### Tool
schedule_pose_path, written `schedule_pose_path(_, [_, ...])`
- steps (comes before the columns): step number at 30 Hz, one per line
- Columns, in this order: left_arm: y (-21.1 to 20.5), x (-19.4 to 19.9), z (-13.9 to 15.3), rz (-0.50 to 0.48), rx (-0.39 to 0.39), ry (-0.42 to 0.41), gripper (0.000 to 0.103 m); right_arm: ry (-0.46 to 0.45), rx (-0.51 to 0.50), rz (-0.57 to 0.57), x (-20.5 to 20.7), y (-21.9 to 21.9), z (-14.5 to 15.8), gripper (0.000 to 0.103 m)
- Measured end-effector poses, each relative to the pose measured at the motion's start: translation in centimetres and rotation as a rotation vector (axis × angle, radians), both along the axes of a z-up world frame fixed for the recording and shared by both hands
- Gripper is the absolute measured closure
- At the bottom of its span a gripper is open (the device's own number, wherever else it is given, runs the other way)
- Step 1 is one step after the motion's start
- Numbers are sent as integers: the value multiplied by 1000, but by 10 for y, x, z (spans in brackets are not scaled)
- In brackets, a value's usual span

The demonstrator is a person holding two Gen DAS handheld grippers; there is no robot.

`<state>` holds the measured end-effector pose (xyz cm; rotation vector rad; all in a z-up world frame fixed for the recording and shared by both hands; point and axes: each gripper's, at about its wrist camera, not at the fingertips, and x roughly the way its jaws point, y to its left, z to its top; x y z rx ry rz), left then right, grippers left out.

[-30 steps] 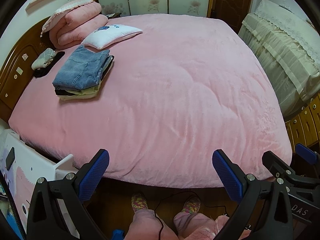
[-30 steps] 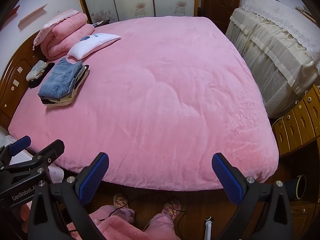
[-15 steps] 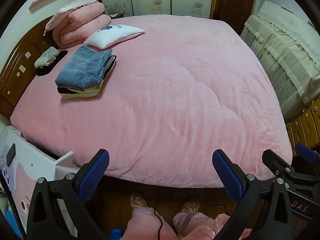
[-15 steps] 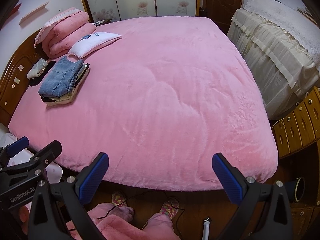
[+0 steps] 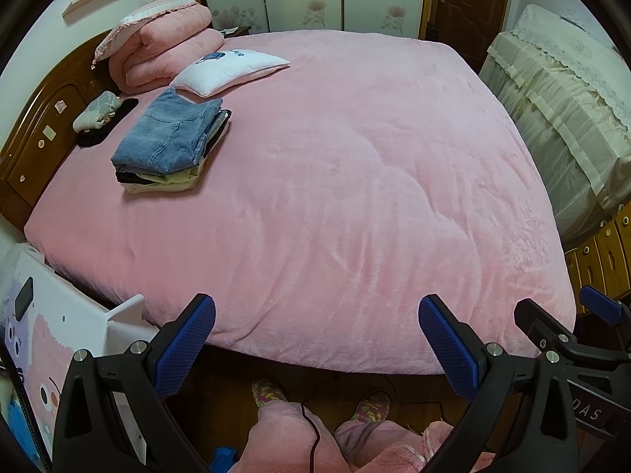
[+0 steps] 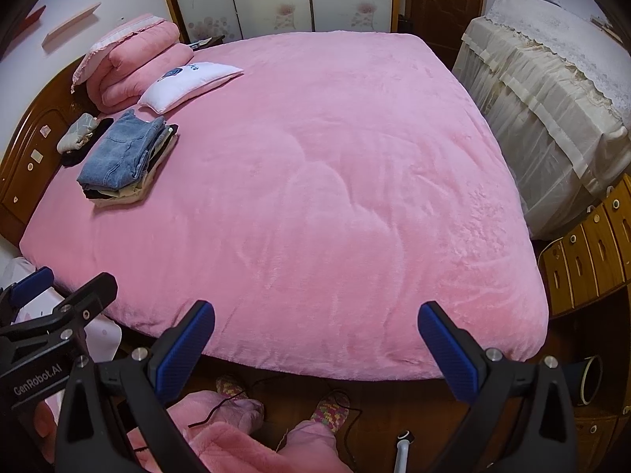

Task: Fold large clothes

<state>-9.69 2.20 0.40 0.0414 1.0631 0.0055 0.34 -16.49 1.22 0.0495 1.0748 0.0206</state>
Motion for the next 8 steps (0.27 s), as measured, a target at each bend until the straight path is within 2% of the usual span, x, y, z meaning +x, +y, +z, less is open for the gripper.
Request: schedule_pose_path(8, [-19, -7, -3, -10, 0, 20, 1, 13, 26, -7, -1, -28, -4, 0])
